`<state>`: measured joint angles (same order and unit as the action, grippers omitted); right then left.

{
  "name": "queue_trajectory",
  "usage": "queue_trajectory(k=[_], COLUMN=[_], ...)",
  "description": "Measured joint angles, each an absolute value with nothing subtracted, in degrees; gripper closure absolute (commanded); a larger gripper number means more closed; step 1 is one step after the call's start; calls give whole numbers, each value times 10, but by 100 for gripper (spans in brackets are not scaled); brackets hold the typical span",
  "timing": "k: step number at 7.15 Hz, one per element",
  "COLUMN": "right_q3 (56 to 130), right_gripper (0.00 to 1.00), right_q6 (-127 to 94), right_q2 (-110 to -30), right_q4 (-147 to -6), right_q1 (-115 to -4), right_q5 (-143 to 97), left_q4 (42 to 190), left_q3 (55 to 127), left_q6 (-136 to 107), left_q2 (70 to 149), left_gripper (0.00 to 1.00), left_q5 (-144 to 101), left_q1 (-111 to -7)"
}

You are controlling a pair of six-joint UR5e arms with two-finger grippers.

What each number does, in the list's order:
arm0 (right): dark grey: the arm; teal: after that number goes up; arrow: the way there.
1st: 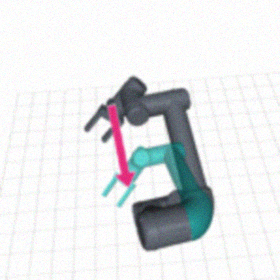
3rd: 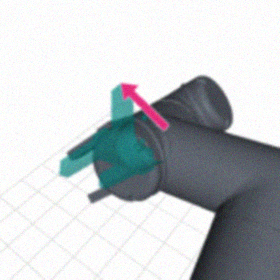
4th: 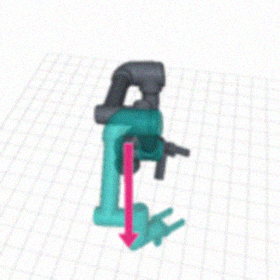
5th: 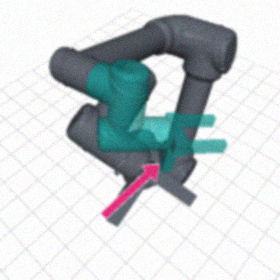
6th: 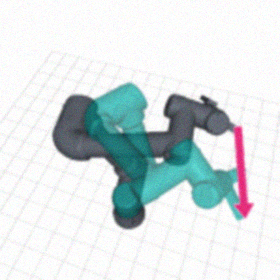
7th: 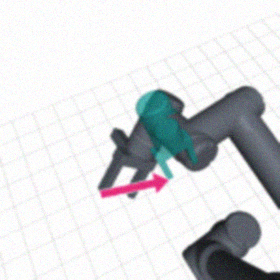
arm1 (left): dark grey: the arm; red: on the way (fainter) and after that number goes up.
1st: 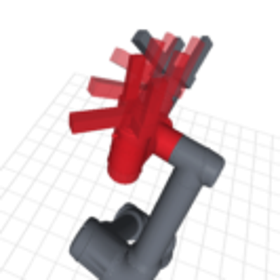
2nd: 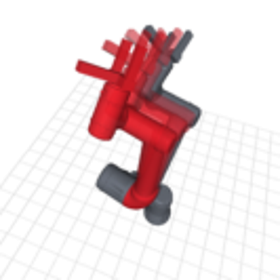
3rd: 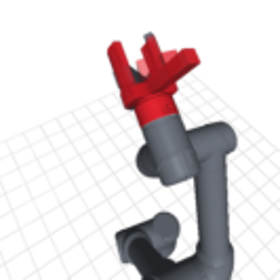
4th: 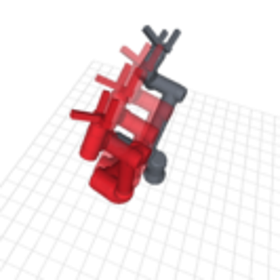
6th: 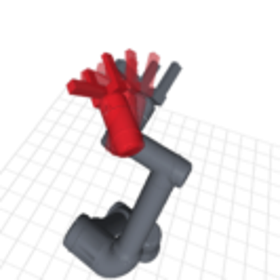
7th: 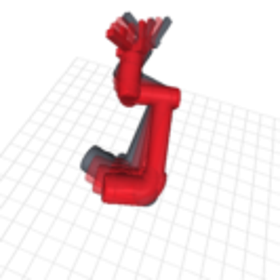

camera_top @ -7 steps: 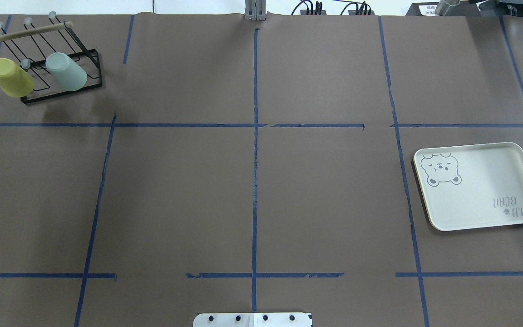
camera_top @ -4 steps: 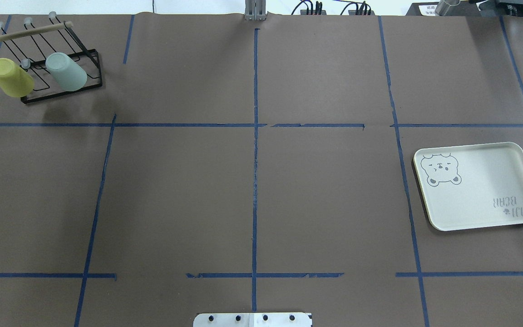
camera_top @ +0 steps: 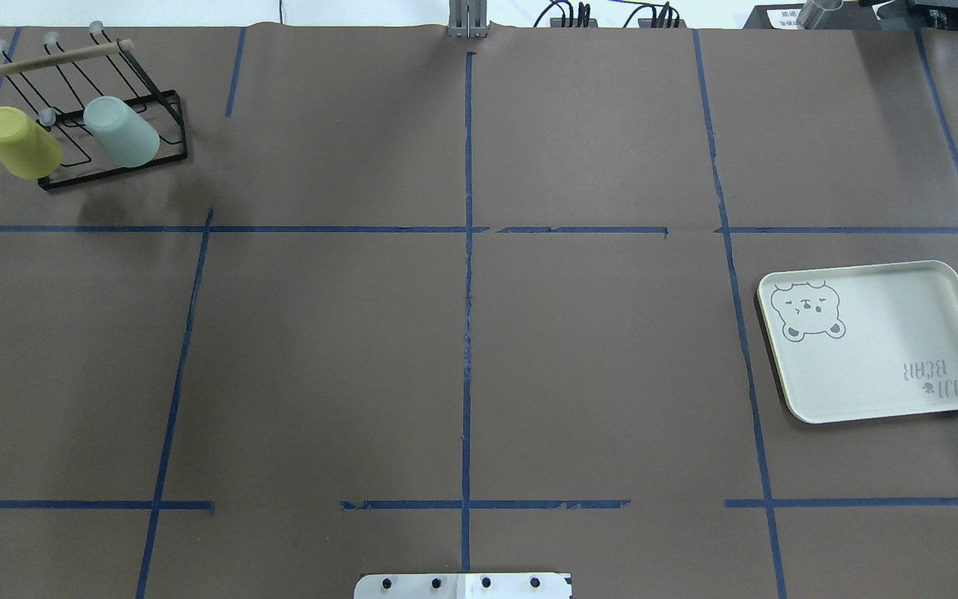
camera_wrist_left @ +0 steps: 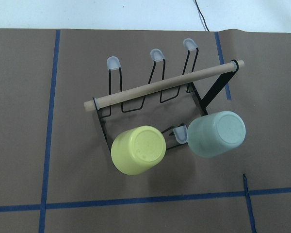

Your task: Left arm grabs green cup and hands to right arm on tray

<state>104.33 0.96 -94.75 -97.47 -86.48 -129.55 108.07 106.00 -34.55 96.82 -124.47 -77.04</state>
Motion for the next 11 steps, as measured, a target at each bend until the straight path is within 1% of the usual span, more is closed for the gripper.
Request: queue_trajectory(k=[4, 7, 9, 11], right_q3=[1044, 1043, 1043, 1043], right_gripper=[0, 0, 0, 0], right_q6=[8, 8, 9, 8], right_q2=[-947, -948, -949, -949], right_q4=[-975, -975, -975, -975], right_q1=[-864, -864, -864, -864], right_q5=[-1296, -1296, -1296, -1297], left_q4=[1084, 1114, 1156, 1221], left_q3=[1065, 1043, 999, 940], left_q6=[-544, -634, -659, -660], left_q2=[1014, 1037, 1058, 1065], left_gripper=[0, 0, 0, 0], left_q5=[-984, -844, -795, -775], left_q1=[-619, -548, -532, -523])
